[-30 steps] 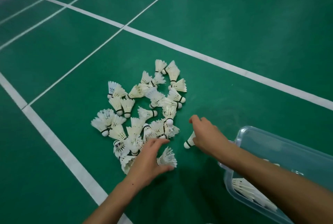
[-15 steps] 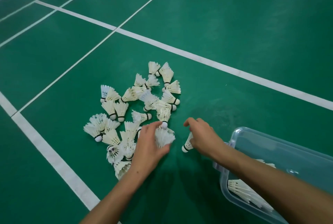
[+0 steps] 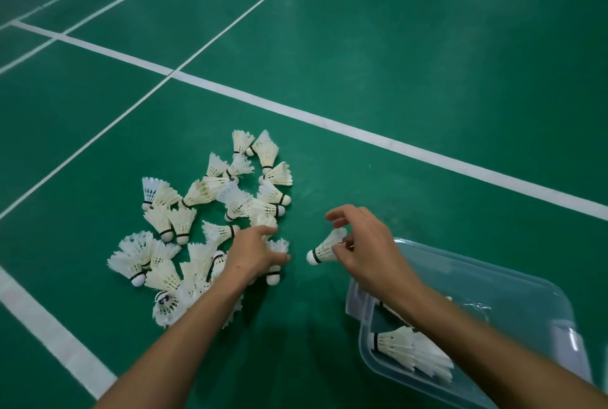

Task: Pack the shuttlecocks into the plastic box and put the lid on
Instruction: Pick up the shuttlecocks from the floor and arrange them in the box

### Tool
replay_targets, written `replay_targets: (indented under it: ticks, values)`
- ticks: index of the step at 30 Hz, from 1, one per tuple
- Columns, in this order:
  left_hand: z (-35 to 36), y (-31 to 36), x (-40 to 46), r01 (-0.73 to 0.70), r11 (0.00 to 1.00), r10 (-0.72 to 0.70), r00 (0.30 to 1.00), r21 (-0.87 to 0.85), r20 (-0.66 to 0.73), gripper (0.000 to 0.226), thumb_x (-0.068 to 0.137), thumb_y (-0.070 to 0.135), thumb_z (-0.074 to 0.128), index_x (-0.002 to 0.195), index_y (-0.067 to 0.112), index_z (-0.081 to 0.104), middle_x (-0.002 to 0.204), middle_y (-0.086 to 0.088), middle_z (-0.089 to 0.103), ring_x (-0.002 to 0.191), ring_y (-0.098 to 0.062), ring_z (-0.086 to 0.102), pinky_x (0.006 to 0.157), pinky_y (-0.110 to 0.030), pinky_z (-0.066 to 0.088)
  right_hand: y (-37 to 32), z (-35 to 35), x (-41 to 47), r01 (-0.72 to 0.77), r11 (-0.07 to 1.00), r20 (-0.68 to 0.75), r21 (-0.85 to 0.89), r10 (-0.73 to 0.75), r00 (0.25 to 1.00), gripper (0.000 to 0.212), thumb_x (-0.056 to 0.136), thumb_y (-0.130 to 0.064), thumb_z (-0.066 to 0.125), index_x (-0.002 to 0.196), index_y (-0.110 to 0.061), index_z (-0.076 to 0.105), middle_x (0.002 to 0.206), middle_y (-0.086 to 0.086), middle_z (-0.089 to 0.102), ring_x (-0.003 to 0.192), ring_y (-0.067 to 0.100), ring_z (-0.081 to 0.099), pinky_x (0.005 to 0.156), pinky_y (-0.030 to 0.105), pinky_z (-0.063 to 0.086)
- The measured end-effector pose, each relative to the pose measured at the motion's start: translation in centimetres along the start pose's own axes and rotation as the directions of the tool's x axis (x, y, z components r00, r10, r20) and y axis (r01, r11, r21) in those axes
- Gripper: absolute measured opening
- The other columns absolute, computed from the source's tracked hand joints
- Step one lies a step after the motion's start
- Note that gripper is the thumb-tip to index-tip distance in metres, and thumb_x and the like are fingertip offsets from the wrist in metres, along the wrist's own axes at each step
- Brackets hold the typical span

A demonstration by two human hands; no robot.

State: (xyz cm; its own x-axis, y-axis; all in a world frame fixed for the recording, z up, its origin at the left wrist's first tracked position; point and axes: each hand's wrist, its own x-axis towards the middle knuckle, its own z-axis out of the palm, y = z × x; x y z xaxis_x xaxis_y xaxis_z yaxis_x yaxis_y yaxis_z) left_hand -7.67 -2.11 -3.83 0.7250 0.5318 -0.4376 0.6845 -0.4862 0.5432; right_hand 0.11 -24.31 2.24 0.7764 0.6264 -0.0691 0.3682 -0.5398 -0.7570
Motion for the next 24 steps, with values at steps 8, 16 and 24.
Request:
replay_targets:
  ticks: [8,16,24]
  values:
    - [-0.9,0.9,-5.4,-0.294,0.956,0.289,0.943,-0.008,-0.164,0.075,0.067,0.053,0.091,0.136,0.044,0.063,0.139,0.000,0.057,0.128,-0.017,0.052,0.102,-0.041,0.050,0.6,-5.4,-4.1,0.015,0.975,-0.165,0.221,0.023,0.986,0.041,0.092,-0.005,0.075,0.125,-0.025,0.062,0.120,-0.011,0.061,0.094,0.000,0.065,0.079,0.014,0.055]
    - [0.0,10.9,-13.3,-0.579,0.808,0.575,0.815,-0.112,-0.068,0.074,0.070,0.049,0.089,0.135,0.057,0.056,0.146,0.018,0.042,0.141,-0.002,0.040,0.105,-0.031,0.049,5.1,-12.9,-12.2,-0.055,0.949,-0.372,0.311,0.175,0.912,0.043,0.086,-0.005,0.078,0.118,-0.031,0.066,0.118,-0.012,0.068,0.091,0.012,0.070,0.076,0.028,0.062]
    - [7.2,15.9,-16.2,-0.659,0.740,0.672,0.732,-0.135,0.110,0.075,0.069,0.047,0.092,0.132,0.063,0.055,0.152,0.019,0.041,0.138,0.019,0.033,0.111,-0.034,0.042,11.3,-13.2,-18.0,-0.196,0.975,-0.419,0.105,0.222,0.880,0.043,0.088,0.000,0.074,0.118,-0.028,0.065,0.113,-0.015,0.059,0.095,0.002,0.064,0.079,0.030,0.062]
